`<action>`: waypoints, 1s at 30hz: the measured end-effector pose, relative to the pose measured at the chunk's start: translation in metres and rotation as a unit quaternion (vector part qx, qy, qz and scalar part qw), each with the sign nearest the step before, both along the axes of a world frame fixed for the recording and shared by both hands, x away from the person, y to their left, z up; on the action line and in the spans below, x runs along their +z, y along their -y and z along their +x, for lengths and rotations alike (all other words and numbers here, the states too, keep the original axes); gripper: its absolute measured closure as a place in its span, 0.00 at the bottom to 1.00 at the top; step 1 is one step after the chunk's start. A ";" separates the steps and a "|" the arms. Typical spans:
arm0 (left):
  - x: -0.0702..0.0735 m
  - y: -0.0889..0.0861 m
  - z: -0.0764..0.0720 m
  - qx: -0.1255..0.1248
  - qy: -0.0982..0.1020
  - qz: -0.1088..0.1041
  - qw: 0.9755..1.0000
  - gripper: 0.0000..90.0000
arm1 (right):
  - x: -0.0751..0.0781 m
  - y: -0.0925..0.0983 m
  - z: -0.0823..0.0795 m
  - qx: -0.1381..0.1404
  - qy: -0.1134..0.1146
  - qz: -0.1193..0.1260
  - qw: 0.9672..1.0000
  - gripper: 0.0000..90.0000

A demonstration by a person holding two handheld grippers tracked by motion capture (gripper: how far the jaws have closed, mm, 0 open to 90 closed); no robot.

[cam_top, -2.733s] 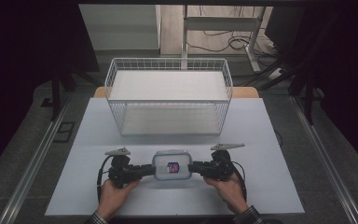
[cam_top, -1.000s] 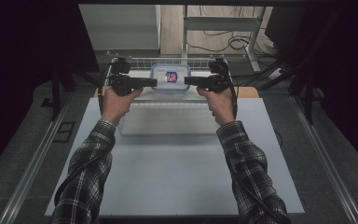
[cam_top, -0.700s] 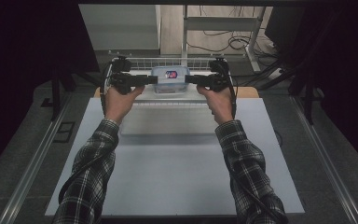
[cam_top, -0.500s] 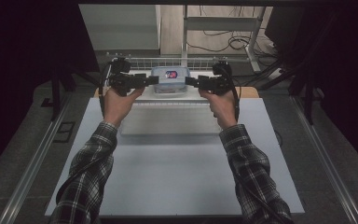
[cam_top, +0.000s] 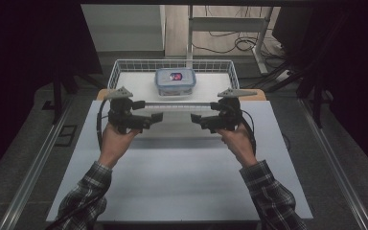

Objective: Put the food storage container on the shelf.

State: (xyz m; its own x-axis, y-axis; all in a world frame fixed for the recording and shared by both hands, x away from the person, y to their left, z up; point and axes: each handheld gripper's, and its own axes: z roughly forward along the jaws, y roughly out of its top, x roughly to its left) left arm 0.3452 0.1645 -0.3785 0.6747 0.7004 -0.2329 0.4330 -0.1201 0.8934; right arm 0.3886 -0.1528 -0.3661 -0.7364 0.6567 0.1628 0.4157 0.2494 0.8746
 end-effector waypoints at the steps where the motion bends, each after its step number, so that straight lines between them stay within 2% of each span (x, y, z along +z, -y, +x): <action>1: -0.004 0.000 -0.007 -0.002 0.001 0.004 1.000 0.04 | -0.003 0.001 -0.006 0.003 0.002 0.000 1.000 0.03; 4: -0.018 0.000 -0.029 -0.003 0.008 0.034 0.999 0.02 | -0.015 0.007 -0.024 0.007 0.007 -0.007 1.000 0.03; 6: -0.031 -0.002 -0.044 0.005 0.011 0.056 0.998 0.02 | -0.024 0.012 -0.036 0.007 0.010 -0.007 1.000 0.02; 8: -0.046 -0.006 -0.056 0.006 0.002 0.051 0.999 0.02 | -0.033 0.018 -0.047 0.006 0.007 -0.010 1.000 0.02; 9: -0.046 -0.006 -0.056 0.006 0.002 0.051 0.999 0.02 | -0.033 0.018 -0.047 0.006 0.007 -0.010 1.000 0.02; 10: -0.062 -0.013 -0.068 0.009 -0.006 0.051 0.999 0.02 | -0.044 0.024 -0.057 0.005 0.005 -0.011 1.000 0.02; 13: -0.086 -0.021 -0.086 0.017 -0.014 0.046 0.999 0.02 | -0.060 0.031 -0.071 0.005 -0.002 -0.015 1.000 0.01; 14: -0.086 -0.021 -0.086 0.017 -0.014 0.046 0.999 0.02 | -0.060 0.031 -0.071 0.005 -0.002 -0.015 1.000 0.01; 15: -0.094 -0.023 -0.092 0.018 -0.016 0.046 0.999 0.02 | -0.066 0.032 -0.075 0.007 -0.004 -0.022 1.000 0.01; 16: -0.106 -0.023 -0.101 0.020 -0.023 0.065 0.997 0.01 | -0.077 0.034 -0.084 0.010 -0.004 -0.041 0.999 0.01; 18: -0.117 -0.023 -0.113 0.028 -0.016 0.081 0.996 0.01 | -0.089 0.036 -0.094 0.012 -0.004 -0.053 0.999 0.01; 19: -0.123 -0.023 -0.117 0.030 -0.019 0.087 0.996 0.01 | -0.096 0.038 -0.098 0.014 -0.004 -0.058 0.998 0.01; 23: -0.146 -0.023 -0.125 0.022 -0.067 0.088 0.994 0.00 | -0.125 0.046 -0.109 0.019 -0.020 -0.079 0.996 0.01; 25: -0.156 -0.021 -0.124 0.020 -0.089 0.104 0.990 0.00 | -0.140 0.049 -0.111 0.016 -0.028 -0.106 0.994 0.01; 26: -0.159 -0.020 -0.122 0.022 -0.093 0.120 0.988 0.00 | -0.146 0.049 -0.110 0.016 -0.035 -0.121 0.992 0.01; 27: -0.159 -0.020 -0.122 0.022 -0.093 0.120 0.988 0.00 | -0.146 0.049 -0.110 0.016 -0.035 -0.121 0.992 0.01; 28: -0.161 -0.017 -0.120 0.027 -0.090 0.146 0.985 0.00 | -0.154 0.046 -0.108 0.019 -0.045 -0.142 0.989 0.01; 30: -0.162 -0.016 -0.119 0.027 -0.088 0.153 0.984 0.00 | -0.156 0.043 -0.107 0.023 -0.045 -0.153 0.987 0.01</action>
